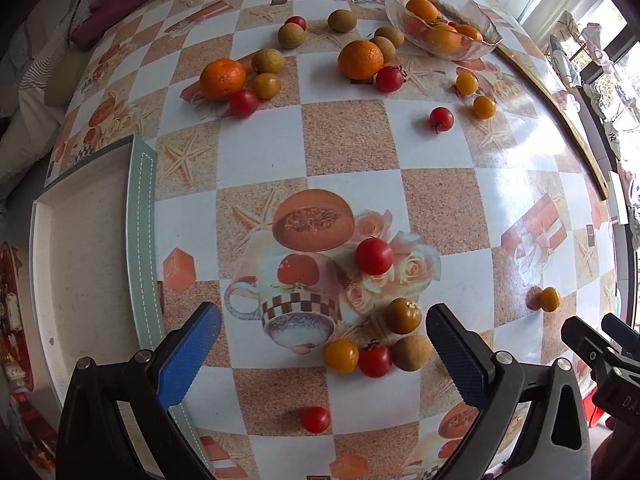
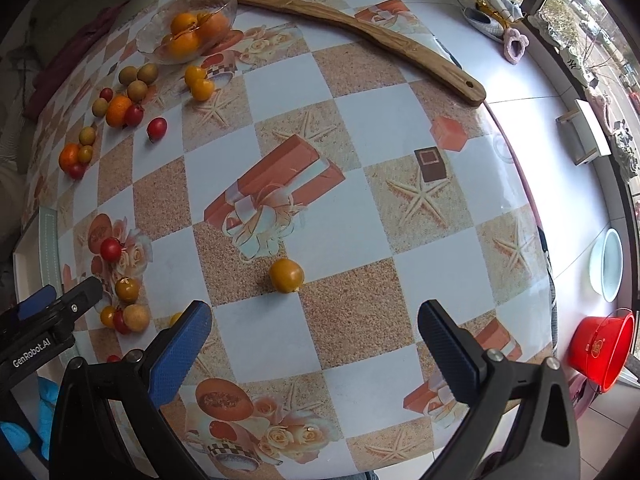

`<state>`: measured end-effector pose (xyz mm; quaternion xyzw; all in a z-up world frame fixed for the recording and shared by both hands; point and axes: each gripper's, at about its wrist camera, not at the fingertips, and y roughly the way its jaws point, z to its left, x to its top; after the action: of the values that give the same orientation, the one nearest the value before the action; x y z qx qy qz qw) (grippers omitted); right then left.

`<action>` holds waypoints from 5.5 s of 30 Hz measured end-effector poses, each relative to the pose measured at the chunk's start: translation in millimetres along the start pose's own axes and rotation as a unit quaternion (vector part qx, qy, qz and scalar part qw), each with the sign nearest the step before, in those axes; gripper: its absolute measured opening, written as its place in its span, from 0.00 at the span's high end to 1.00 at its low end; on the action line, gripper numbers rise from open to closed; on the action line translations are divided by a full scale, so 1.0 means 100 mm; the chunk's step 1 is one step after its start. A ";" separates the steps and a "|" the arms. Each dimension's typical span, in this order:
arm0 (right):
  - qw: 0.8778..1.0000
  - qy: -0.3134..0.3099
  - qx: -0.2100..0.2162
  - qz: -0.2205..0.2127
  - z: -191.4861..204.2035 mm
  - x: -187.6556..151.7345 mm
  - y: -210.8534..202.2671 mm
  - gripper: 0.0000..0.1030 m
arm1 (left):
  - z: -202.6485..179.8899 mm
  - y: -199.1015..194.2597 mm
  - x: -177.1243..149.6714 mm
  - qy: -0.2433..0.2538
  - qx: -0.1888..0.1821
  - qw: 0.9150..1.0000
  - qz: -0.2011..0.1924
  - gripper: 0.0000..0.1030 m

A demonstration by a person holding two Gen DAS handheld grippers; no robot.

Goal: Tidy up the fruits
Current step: 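Move the left tool toward a red cherry tomato while the right tool approaches a yellow tomato, then close the left tool on the red cherry tomato while the right tool grasps the yellow tomato, then carry both tomatoes over the white tray and open the left tool to drop the red one, then open the right tool to drop the yellow tomato into the white tray, then move both tools back over the fruit on the table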

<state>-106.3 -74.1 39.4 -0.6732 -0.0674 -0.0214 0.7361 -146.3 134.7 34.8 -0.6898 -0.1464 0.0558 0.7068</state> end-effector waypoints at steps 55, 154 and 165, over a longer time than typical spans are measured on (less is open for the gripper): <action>0.998 -0.058 -0.021 0.007 0.53 0.09 0.53 0.55 | -0.54 0.54 0.47 0.060 -0.012 0.998 -0.019 0.74; 0.995 -0.094 0.028 -0.030 0.82 1.10 0.46 0.22 | 0.55 0.40 0.90 -0.049 0.042 0.993 -0.103 0.10; 0.989 -0.133 0.030 -0.054 0.93 1.35 0.61 0.33 | 0.60 0.69 1.14 -0.081 0.047 0.990 -0.103 0.32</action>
<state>27.9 32.1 4.0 -0.6431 -0.2016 0.0308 0.7382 -46.0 226.9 -18.1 -0.6307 -0.2703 0.0449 0.7260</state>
